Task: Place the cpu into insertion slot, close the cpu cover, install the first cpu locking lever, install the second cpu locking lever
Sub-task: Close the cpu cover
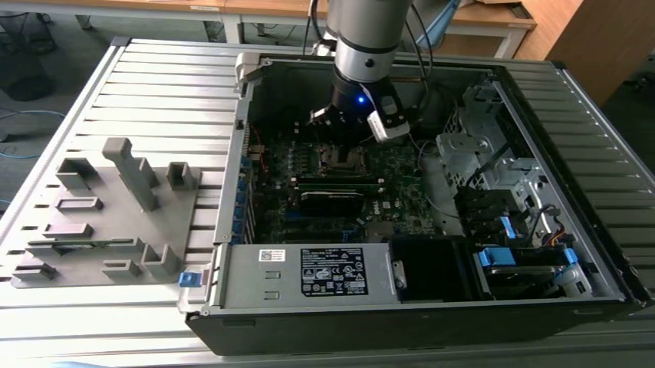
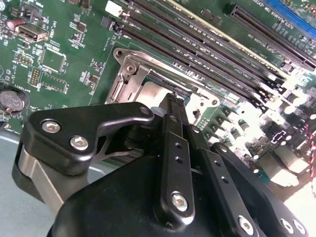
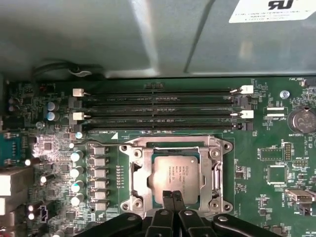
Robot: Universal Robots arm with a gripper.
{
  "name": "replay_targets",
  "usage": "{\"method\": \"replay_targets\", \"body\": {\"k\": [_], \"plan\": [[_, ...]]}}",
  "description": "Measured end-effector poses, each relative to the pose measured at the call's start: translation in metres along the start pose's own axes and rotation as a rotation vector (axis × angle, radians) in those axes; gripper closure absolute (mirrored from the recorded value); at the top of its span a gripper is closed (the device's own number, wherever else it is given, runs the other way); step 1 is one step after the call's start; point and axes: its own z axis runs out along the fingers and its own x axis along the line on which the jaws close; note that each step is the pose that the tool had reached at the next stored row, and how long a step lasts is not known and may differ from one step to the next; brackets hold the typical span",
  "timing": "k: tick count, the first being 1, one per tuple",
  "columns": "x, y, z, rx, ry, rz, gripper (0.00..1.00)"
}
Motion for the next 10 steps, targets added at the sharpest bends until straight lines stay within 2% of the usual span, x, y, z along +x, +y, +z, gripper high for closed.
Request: {"method": "replay_targets", "body": {"k": [1, 3, 10], "plan": [[0.0008, 0.0, 0.0001, -0.0003, -0.0054, 0.0, 0.89], [0.002, 0.0, 0.0002, -0.0005, -0.0118, 0.0, 0.89], [0.0032, 0.0032, 0.0005, -0.0004, -0.014, 0.0, 0.89]]}}
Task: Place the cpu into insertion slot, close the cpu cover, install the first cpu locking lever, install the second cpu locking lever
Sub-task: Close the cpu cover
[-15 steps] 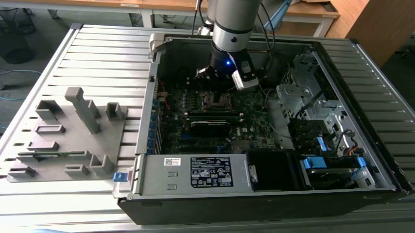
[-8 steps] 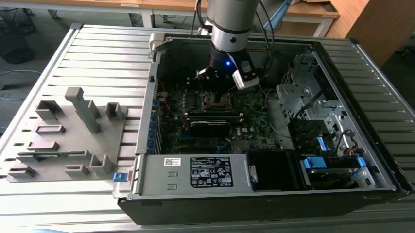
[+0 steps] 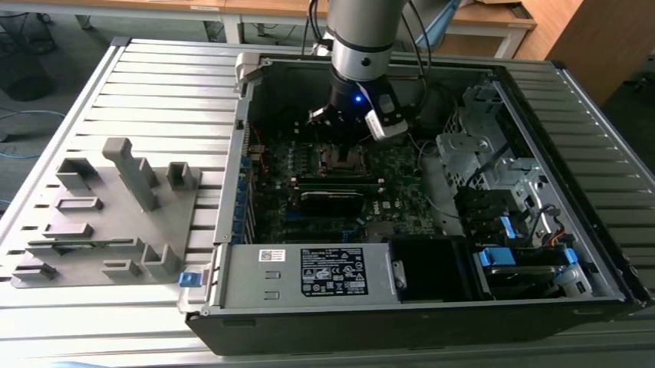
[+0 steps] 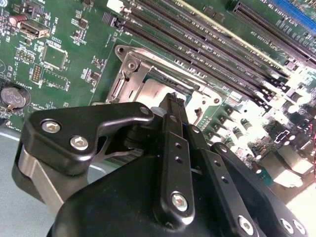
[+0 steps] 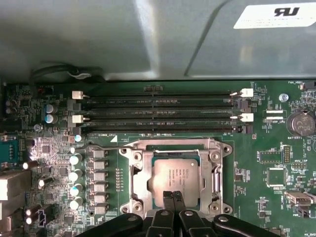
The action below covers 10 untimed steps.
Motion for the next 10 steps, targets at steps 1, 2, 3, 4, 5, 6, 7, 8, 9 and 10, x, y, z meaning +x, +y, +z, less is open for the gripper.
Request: {"method": "replay_targets", "body": {"k": [1, 2, 3, 4, 5, 6, 7, 8, 9, 10], "plan": [[0.0001, 0.0011, 0.0001, 0.0, 0.0, 0.0, 0.89], [0.0001, 0.0023, 0.0003, 0.0, -0.0001, 0.0, 0.89], [0.0001, 0.0033, 0.0005, 0.0, -0.0001, 0.0, 0.89], [0.0002, 0.004, 0.0007, 0.0, -0.0002, 0.0, 0.89], [0.0001, 0.0042, 0.0009, 0.0, -0.0005, 0.0, 0.89], [0.0003, 0.0042, 0.0012, -0.0001, -0.0026, 0.0, 0.89], [0.0006, 0.0042, 0.0016, -0.0001, -0.0084, 0.0, 0.89], [0.0008, 0.0042, 0.0019, -0.0002, -0.015, -0.001, 0.89], [0.001, 0.0042, 0.002, -0.0005, -0.0188, -0.001, 0.89], [0.0012, 0.0042, 0.0021, -0.0005, -0.0201, -0.001, 0.89]]}}
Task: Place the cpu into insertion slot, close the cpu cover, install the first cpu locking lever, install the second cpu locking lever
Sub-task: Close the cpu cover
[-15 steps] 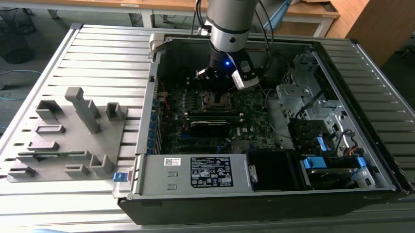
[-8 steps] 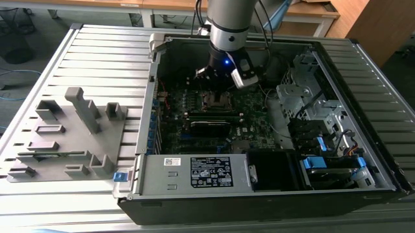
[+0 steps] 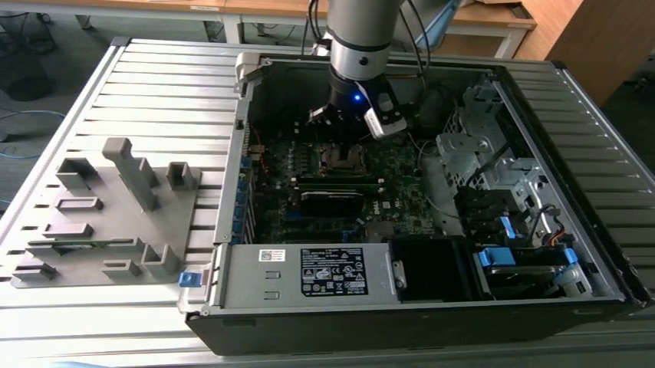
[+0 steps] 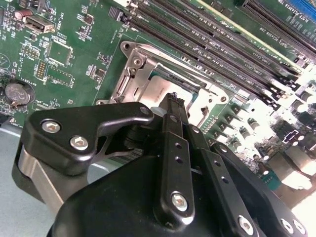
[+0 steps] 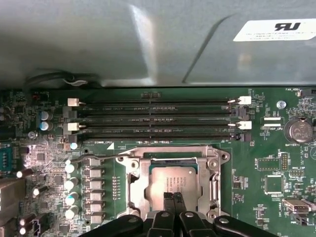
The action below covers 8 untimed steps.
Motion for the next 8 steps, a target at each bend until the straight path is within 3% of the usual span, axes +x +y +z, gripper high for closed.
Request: {"method": "replay_targets", "body": {"k": [3, 8], "plan": [[0.0018, -0.0001, 0.0002, -0.0003, -0.001, 0.0, 0.89], [0.0126, -0.0004, 0.0005, -0.0001, -0.0048, 0.0, 0.89]]}}
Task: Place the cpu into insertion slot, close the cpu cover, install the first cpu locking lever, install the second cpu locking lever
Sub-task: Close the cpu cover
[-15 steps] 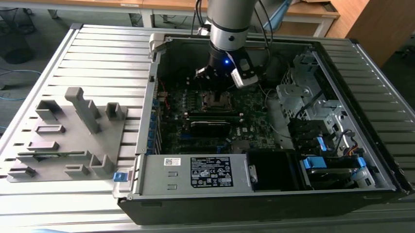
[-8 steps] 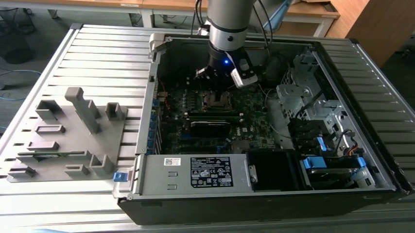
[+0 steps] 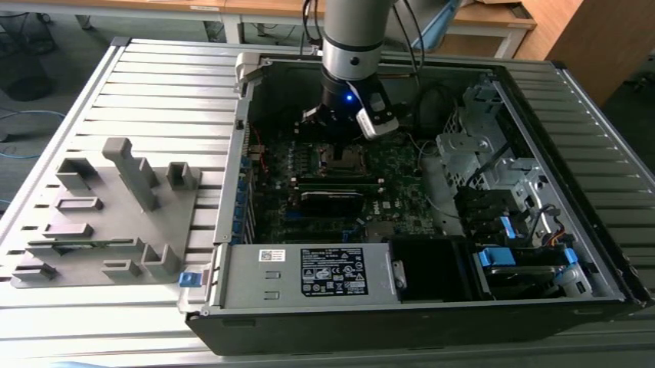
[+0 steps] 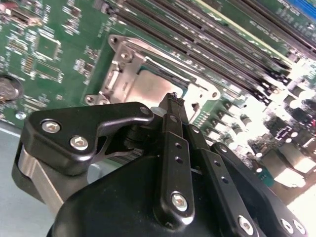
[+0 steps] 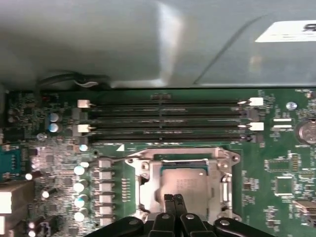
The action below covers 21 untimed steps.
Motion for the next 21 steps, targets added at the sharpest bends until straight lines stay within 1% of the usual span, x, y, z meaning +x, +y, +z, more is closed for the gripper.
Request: {"method": "replay_targets", "body": {"k": [4, 7, 10, 17, 21], "plan": [[0.0077, -0.0002, 0.0002, -0.0002, -0.003, 0.0, 0.89], [0.0084, -0.0002, 0.0001, 0.0, -0.003, 0.0, 0.89], [0.0126, -0.0004, 0.0001, -0.0001, -0.0038, 0.0, 0.89], [0.0175, 0.0006, 0.0016, -0.0002, -0.0046, 0.0, 0.89], [0.0185, 0.001, 0.0021, 0.0002, -0.0045, 0.0, 0.89]]}}
